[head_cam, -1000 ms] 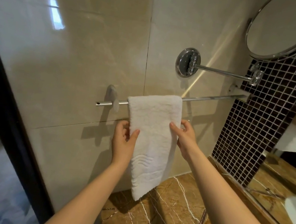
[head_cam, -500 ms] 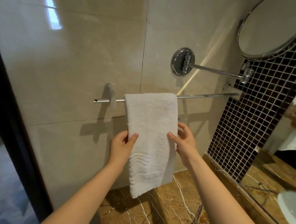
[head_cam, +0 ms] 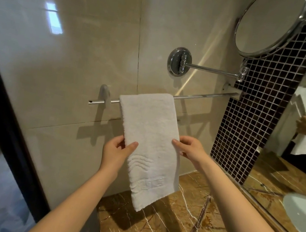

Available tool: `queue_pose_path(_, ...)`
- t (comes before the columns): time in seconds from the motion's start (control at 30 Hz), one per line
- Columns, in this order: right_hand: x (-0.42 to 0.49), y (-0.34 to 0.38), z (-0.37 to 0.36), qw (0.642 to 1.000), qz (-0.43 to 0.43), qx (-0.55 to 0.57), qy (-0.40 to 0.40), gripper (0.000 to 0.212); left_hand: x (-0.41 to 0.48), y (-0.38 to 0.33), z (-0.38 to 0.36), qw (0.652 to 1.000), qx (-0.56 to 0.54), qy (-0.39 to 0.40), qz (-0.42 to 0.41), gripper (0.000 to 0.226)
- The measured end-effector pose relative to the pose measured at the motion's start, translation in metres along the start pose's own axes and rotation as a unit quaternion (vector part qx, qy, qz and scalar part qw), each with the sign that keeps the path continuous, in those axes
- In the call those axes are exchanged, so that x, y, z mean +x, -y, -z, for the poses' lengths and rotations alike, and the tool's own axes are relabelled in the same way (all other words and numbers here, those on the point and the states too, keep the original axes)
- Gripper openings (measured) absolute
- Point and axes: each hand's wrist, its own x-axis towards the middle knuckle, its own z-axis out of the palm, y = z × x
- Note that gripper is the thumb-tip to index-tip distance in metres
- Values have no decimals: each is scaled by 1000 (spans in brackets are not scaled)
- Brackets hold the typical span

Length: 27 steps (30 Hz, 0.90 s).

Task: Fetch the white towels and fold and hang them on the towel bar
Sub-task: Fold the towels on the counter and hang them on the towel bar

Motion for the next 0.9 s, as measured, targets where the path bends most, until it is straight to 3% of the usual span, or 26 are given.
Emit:
queue_pose_path(0.07, -4, -2, 3, 1000, 10, -15, -19, 14, -4, 0, -2, 1000, -11, -14, 0, 25)
queue_pose_path(0.23, -8, -4, 4, 995, 44, -20, -82, 30, -13, -1, -9, 1000, -9, -28, 3, 21)
queue_pose_path(0.37, -13, -4, 4, 997, 47, -15, -53, 27, -20, 4, -9, 999, -3, -37, 8, 19)
queue_pose_path(0.43, -18, -5, 6, 1000, 24, 2, 1, 15, -25, 6, -8, 999, -5, -32, 17, 15)
queue_pose_path(0.53, -24, -10, 9, 998, 3, -26, 50, 19, -30, 11, -6, 1000, 1, -18, 22, 15)
queue_pose_path(0.77, -32, -14, 4, 1000, -8, -4, 2, 13, -31, 19, -1, 999, 8, -46, 18, 9)
queue_pose_path(0.9, -41, -17, 5, 1000, -5, 3, -13, 14, -31, 21, -1, 998, 0, -66, 23, 24)
